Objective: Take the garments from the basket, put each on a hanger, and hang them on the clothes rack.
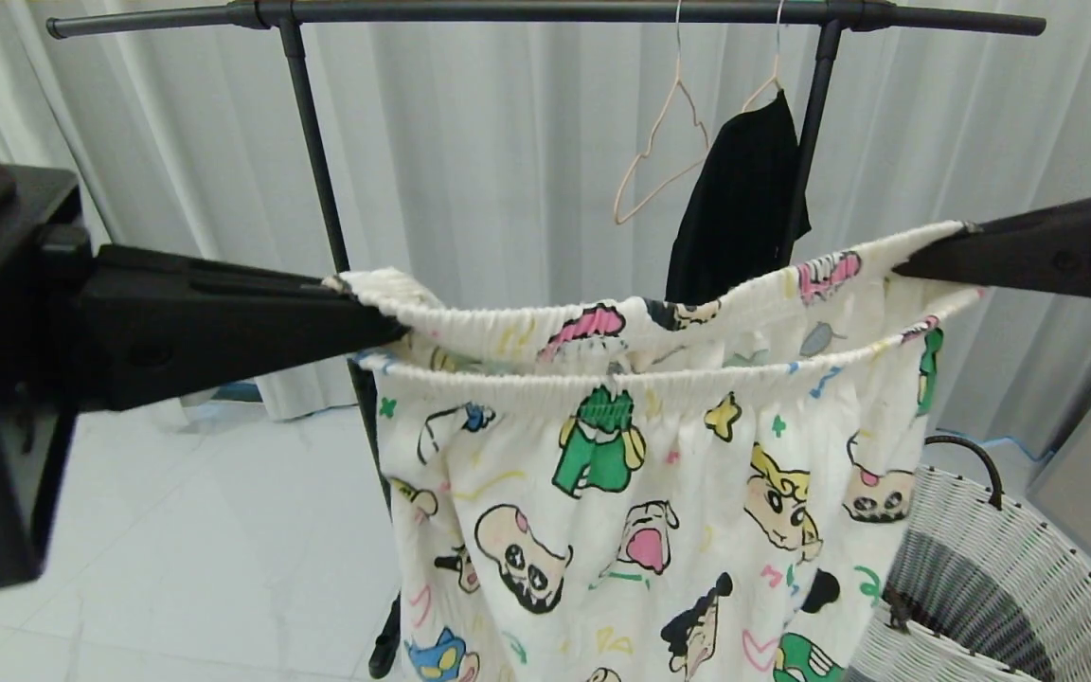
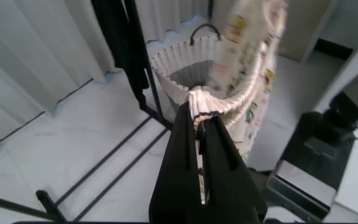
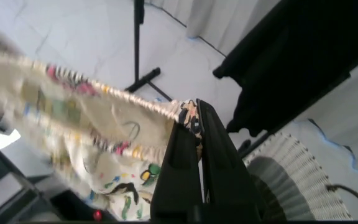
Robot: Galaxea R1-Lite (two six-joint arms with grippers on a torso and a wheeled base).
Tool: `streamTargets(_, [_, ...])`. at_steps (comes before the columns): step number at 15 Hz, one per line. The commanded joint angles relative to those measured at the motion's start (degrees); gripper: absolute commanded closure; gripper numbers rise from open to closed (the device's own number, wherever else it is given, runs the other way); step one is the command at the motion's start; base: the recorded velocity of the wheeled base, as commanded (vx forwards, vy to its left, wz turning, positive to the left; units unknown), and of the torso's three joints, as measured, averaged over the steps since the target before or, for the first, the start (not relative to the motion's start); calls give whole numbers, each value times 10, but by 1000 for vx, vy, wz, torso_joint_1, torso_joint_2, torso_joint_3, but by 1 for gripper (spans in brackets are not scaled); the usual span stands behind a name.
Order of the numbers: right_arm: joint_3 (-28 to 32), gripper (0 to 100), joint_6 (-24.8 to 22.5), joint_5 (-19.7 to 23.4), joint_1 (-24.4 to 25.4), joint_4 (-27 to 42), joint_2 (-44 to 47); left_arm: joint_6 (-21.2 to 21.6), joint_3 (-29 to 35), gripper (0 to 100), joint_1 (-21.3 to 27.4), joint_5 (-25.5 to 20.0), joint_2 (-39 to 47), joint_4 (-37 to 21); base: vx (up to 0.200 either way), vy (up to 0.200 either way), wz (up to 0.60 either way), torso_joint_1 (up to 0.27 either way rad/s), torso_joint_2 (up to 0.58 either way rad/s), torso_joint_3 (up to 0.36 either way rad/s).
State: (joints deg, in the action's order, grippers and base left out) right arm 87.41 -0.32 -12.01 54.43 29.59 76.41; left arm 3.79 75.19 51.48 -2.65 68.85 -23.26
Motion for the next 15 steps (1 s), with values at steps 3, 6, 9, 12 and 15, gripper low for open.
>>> streamTargets(3, [92,100,-2,8,-13,-1,102,-60,-46,100,169,107,-31,1,0,0,0,0,0,0])
streamTargets(6, [105,100,-3,8,-13,-1,110,-67,-53,100,202,130,-26,1,0,0,0,0,0,0])
streamTargets(9, [106,100,-3,8,-12,-1,110,-66,-52,100,202,131,-27,1,0,0,0,0,0,0])
streamTargets(12, [104,100,-4,6,-12,4,98,-63,-53,100,198,133,-26,1,0,0,0,0,0,0])
streamTargets(15, [102,100,-3,6,-12,63,64,-39,-31,100,98,142,11,1,0,0,0,0,0,0])
